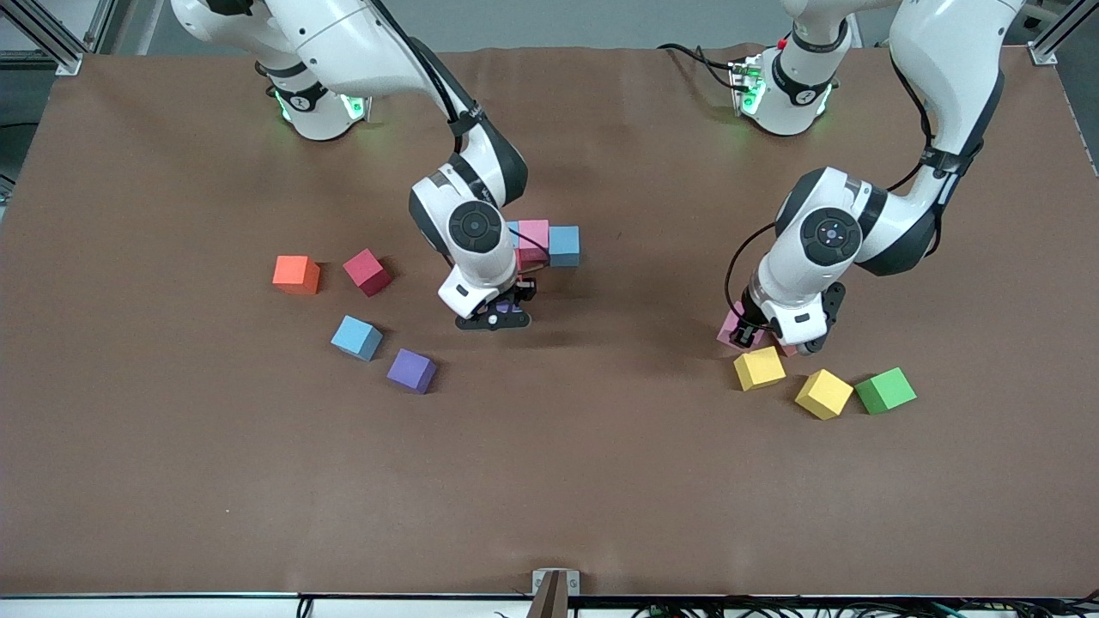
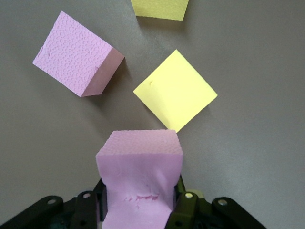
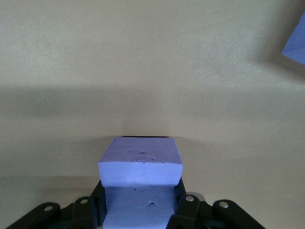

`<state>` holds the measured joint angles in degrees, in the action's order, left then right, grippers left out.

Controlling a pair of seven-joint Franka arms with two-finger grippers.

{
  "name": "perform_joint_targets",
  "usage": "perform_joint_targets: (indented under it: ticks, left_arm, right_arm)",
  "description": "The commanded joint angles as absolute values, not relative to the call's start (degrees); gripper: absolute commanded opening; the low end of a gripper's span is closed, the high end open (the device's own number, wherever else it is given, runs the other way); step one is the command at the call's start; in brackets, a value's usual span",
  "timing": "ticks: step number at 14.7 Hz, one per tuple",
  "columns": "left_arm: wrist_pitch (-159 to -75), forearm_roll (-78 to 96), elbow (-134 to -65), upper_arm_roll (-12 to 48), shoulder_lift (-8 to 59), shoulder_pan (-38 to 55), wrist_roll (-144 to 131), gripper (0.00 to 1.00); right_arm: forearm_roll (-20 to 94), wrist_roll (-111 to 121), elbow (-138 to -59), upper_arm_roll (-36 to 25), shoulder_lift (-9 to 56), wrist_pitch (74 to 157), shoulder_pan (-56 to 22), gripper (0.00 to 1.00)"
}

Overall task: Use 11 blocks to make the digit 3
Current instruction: 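Carry the purple cube toward the row while the left gripper holds pink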

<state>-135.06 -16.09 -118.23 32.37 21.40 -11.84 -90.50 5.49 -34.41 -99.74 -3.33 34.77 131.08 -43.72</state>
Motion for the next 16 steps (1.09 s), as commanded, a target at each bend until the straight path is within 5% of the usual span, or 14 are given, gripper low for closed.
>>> perform_joint_targets:
  ticks: [1, 10, 16]
  left_arm:
    - [-134.0, -16.3, -116.8, 32.6, 22.1, -11.8, -91.2, 0.33]
    - [-134.0, -16.3, -116.4, 32.6, 22.1, -9.1, -95.3, 0.34]
    - [-133.9, -16.9, -108.9, 32.4, 28.6, -4.2, -112.9, 0.34]
  right_arm:
    - [5.0, -34.1, -101.1, -3.3, 34.3, 132.2, -44.5, 0.01]
    - [5.0, -34.1, -103.5, -3.3, 34.2, 135.2, -44.6, 0.01]
    - [5.0, -34.8, -103.7, -3.3, 34.1, 134.7, -44.2, 0.01]
